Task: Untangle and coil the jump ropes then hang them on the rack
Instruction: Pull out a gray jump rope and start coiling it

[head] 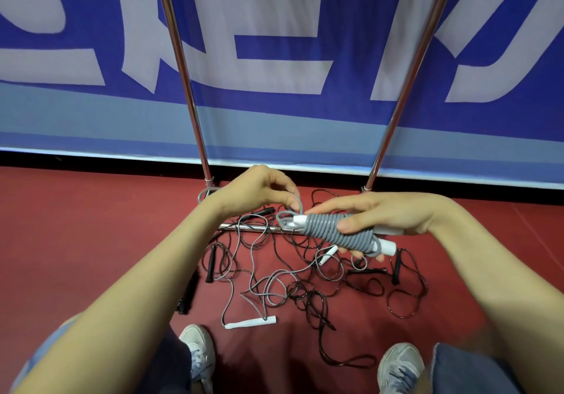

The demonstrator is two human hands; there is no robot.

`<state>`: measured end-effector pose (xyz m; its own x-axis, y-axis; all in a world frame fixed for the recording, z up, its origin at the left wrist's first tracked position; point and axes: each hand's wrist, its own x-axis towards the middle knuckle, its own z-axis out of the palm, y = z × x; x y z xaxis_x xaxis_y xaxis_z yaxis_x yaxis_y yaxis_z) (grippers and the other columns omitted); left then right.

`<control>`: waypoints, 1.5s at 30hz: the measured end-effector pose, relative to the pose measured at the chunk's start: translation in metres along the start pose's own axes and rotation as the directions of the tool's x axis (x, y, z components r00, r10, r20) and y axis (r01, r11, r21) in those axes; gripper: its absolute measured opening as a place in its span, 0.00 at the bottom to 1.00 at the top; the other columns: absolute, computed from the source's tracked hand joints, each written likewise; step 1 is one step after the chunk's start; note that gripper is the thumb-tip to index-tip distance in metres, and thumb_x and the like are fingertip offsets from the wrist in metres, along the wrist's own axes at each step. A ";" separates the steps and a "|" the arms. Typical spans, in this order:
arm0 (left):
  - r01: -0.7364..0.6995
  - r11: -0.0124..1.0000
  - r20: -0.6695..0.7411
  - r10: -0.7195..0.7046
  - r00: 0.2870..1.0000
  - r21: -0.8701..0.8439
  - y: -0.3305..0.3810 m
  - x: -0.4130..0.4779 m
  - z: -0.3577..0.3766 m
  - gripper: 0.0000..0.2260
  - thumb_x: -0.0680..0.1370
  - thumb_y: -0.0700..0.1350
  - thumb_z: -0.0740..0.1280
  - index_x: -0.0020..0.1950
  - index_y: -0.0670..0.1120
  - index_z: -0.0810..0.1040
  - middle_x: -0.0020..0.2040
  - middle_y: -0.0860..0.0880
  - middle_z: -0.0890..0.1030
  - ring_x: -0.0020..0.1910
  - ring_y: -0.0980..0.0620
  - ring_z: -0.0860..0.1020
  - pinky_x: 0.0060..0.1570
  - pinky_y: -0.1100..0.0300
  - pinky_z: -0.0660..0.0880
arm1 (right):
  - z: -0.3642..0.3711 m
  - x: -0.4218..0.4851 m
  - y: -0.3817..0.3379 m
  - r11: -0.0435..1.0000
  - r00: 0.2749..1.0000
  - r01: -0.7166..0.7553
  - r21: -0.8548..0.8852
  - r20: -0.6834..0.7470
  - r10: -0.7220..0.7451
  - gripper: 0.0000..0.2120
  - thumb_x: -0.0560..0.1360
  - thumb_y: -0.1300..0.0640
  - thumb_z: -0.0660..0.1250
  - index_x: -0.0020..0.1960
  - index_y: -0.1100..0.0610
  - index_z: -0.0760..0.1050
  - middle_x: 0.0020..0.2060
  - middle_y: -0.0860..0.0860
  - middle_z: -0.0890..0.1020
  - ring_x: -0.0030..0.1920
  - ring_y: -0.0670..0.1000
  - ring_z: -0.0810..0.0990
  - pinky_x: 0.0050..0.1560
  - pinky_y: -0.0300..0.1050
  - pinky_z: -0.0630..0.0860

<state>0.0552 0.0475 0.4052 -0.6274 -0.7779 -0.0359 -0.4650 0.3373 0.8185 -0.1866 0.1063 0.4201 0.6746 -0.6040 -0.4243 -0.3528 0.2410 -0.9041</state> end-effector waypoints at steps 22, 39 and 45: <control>-0.166 0.809 -0.380 -0.076 0.922 -0.565 0.026 0.000 0.046 0.06 0.81 0.37 0.62 0.54 0.44 0.76 0.42 0.49 0.84 0.28 0.56 0.70 0.32 0.67 0.67 | -0.018 0.021 0.008 0.951 0.772 0.283 -0.123 -0.560 -0.302 0.27 0.79 0.59 0.64 0.65 0.28 0.66 0.43 0.57 0.74 0.40 0.56 0.76 0.40 0.56 0.81; -0.102 0.963 -0.499 -0.038 0.866 -0.250 0.020 -0.007 0.051 0.07 0.77 0.42 0.70 0.52 0.50 0.84 0.40 0.59 0.83 0.41 0.67 0.78 0.44 0.74 0.70 | -0.027 0.029 0.025 0.594 0.748 -0.351 -0.724 -0.598 -0.288 0.26 0.79 0.48 0.60 0.70 0.32 0.52 0.60 0.51 0.78 0.53 0.54 0.78 0.52 0.52 0.75; -0.137 0.988 -0.488 0.082 0.869 -0.077 0.018 -0.006 0.053 0.08 0.75 0.40 0.72 0.54 0.46 0.84 0.45 0.56 0.84 0.41 0.66 0.78 0.46 0.71 0.71 | -0.026 0.033 0.023 0.631 0.730 -0.349 -0.693 -0.624 -0.281 0.28 0.80 0.50 0.59 0.73 0.33 0.49 0.54 0.51 0.77 0.45 0.53 0.76 0.49 0.50 0.74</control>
<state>0.0175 0.0857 0.3897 -0.2783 -0.9069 0.3164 -0.3253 0.3989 0.8574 -0.1888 0.0718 0.3868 0.1871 -0.9821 -0.0240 -0.9073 -0.1634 -0.3874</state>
